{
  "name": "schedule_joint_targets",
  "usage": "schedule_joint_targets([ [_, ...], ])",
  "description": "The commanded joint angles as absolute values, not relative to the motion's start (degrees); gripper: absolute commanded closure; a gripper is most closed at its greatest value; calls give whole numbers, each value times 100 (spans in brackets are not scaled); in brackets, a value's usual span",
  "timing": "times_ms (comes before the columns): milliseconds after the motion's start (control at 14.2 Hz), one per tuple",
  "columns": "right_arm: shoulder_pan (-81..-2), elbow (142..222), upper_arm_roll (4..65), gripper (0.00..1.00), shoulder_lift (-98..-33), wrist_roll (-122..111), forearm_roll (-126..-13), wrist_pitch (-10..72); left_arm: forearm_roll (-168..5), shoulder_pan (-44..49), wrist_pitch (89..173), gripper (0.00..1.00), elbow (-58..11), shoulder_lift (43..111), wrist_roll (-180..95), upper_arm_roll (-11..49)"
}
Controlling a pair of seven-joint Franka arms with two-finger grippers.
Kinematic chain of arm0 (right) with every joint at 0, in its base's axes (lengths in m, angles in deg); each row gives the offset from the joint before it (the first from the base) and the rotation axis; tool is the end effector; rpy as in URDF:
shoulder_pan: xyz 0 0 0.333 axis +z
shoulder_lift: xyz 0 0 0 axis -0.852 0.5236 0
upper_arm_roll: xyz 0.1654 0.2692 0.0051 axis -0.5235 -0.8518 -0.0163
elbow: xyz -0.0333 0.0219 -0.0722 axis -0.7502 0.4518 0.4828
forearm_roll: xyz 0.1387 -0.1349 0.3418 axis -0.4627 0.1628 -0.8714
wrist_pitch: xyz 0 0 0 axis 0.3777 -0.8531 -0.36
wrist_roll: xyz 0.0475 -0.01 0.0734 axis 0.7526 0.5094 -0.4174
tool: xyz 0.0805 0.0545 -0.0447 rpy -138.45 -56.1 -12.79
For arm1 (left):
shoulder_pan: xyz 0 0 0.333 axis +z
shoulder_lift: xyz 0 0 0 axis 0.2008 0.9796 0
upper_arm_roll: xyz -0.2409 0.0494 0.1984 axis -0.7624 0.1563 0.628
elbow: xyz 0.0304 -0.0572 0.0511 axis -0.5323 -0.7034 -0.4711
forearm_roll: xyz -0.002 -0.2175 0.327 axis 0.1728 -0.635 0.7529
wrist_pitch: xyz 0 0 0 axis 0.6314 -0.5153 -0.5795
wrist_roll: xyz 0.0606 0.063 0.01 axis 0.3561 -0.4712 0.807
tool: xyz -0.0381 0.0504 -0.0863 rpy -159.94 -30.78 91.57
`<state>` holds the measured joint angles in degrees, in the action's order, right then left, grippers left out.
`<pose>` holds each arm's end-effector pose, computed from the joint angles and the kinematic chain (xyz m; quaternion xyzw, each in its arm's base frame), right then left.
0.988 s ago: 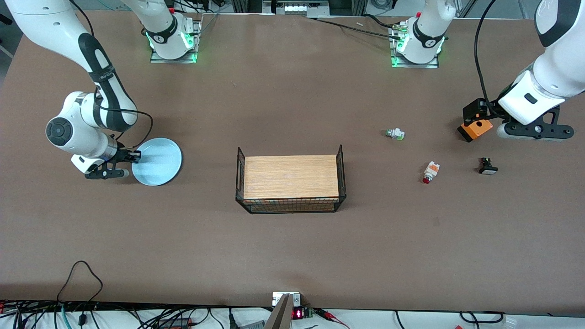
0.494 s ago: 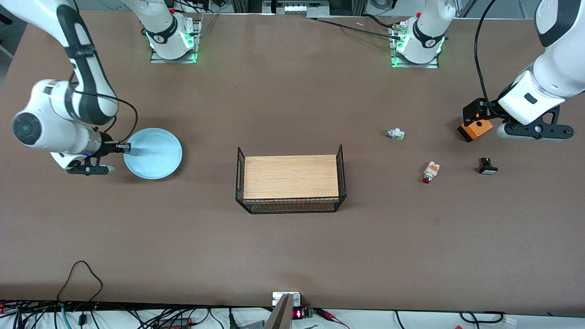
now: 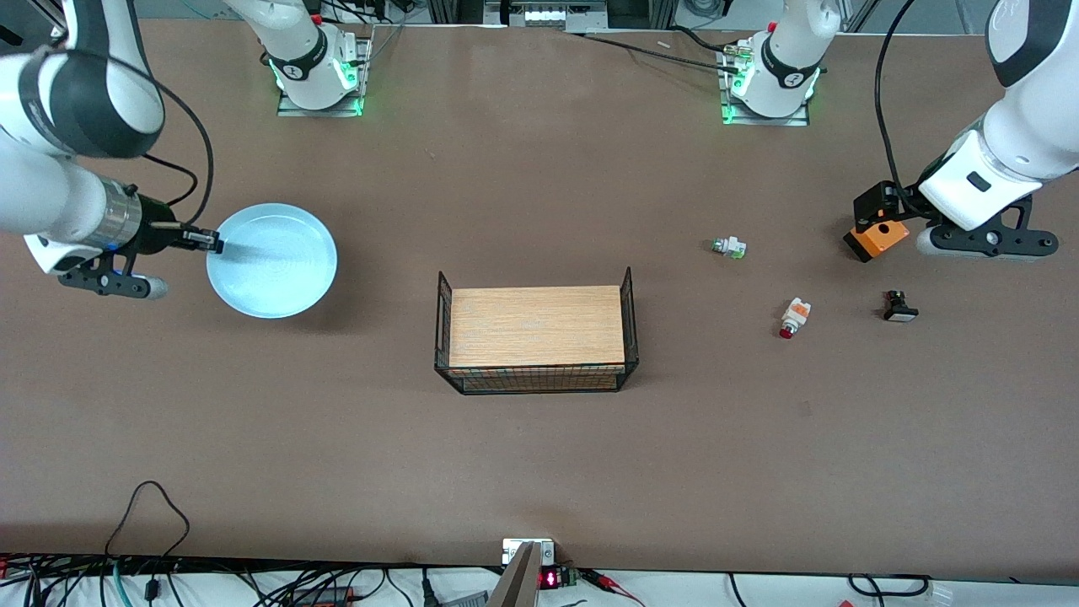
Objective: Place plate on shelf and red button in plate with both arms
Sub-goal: 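Grasp the plate rim with the right gripper and lift it, then carry the plate over the basket and lower it inside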
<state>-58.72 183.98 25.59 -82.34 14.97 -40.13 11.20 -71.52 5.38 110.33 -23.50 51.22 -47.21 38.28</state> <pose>0.5728 0.0416 0.4788 -0.9847 0.1223 0.1131 0.0501 0.5542 -0.0484 0.5534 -0.9989 0.0314 0.0322 0.0111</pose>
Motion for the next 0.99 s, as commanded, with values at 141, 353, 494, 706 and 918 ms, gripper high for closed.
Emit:
schedule_joint_targets([
  [141,-5160,17396,2404,100,-8045,3048,-4392,618,-7047,491,10991,0,-2393,5040,-4788,3866],
  [353,-4456,17219,2404,100,-7915,4384,-4647,687,-7047,464,11000,0,-2384,5048,-4788,3866],
  [494,-4034,16965,2404,100,-7669,5009,-4647,723,-7055,464,10982,0,-2384,5039,-4788,3866],
  [706,-3655,16770,2413,100,-7325,5774,-4840,1125,-7056,473,11000,0,-2384,5039,-4797,3866],
  [918,-3260,16770,2413,100,-7079,6381,-4893,1767,-7056,473,10991,0,-2384,5048,-4788,3866],
])
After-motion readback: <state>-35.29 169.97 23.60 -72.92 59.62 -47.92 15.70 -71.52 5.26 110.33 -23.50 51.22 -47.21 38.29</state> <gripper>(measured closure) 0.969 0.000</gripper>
